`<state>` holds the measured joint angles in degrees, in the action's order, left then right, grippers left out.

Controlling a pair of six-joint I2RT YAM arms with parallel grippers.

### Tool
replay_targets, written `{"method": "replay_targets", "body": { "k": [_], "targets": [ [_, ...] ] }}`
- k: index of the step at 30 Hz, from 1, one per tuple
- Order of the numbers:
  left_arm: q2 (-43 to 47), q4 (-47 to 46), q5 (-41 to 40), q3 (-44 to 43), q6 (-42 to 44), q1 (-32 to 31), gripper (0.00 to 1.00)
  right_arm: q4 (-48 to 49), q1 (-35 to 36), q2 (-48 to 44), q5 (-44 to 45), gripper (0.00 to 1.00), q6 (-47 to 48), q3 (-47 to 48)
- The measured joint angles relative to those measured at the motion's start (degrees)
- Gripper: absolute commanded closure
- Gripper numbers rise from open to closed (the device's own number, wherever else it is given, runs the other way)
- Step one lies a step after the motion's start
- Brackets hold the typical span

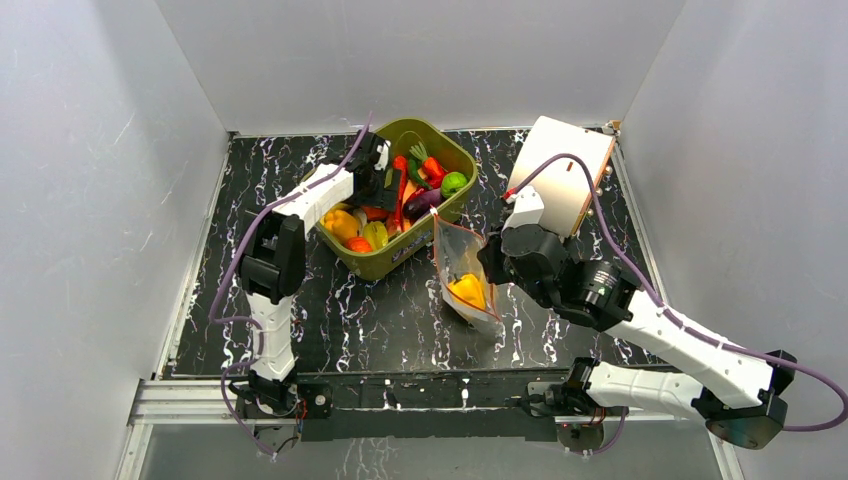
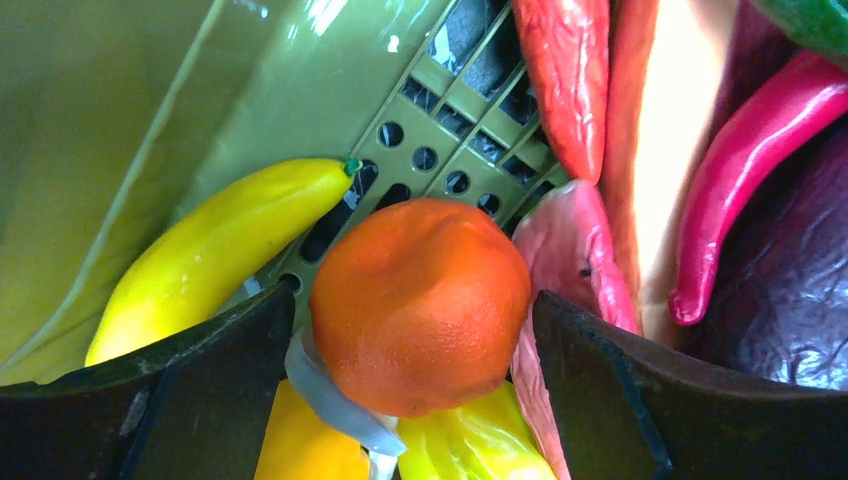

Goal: Place the food in the zip-top bag and seal the zipper
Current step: Pick up the fake fruit from the bin.

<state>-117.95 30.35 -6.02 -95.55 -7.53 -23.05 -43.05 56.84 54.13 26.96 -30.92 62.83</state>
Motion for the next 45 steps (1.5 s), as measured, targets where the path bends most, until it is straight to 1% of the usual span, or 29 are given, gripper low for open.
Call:
{"method": "replay_targets", "body": {
  "k": [3,4,9,13,16,23,28,33,38,45],
  "targets": [
    [0.0,-0.6,0.1,0.0,0.1,0.0,0.37,0.0,0.0,-0.6,0.0,1.0,-0.2,0.0],
    [0.0,-0.7,0.3,0.0,0.1,0.0,0.4,0.0,0.0,-0.8,0.0,1.0,-0.3,0.0],
    [0.0,-0.8,1.0,0.0,0.8,0.0,0.45,0.0,0.0,-1.2,0.0,1.0,-0.7,0.0],
    [0.5,-0.6,1.4,0.1,0.9,0.0,0.52,0.0,0.0,-1.1,0.0,1.0,-1.2,0.0],
    [1.7,-0.1,1.9,0.1,0.9,0.0,0.55,0.0,0.0,-0.8,-0.1,1.0,-1.7,0.0],
    [8.5,1.6,2.7,0.1,0.0,0.0,0.59,0.0,0.0,0.0,-0.2,1.0,-2.1,0.0],
    [15.0,2.9,4.4,0.1,-1.0,0.0,0.6,0.0,0.0,0.0,-0.4,1.0,-2.1,0.0],
    [19.6,3.7,7.1,0.1,-2.1,0.0,0.6,-0.1,0.0,0.7,-0.4,1.0,-2.1,0.1],
    [24.0,4.4,13.5,0.6,-3.4,0.0,0.6,-0.1,0.0,2.9,-1.2,1.0,-2.3,0.1],
    [34.3,3.7,27.6,7.6,-6.6,0.0,0.6,0.0,0.0,4.2,-2.3,1.0,-2.8,0.6]
  ]
}}
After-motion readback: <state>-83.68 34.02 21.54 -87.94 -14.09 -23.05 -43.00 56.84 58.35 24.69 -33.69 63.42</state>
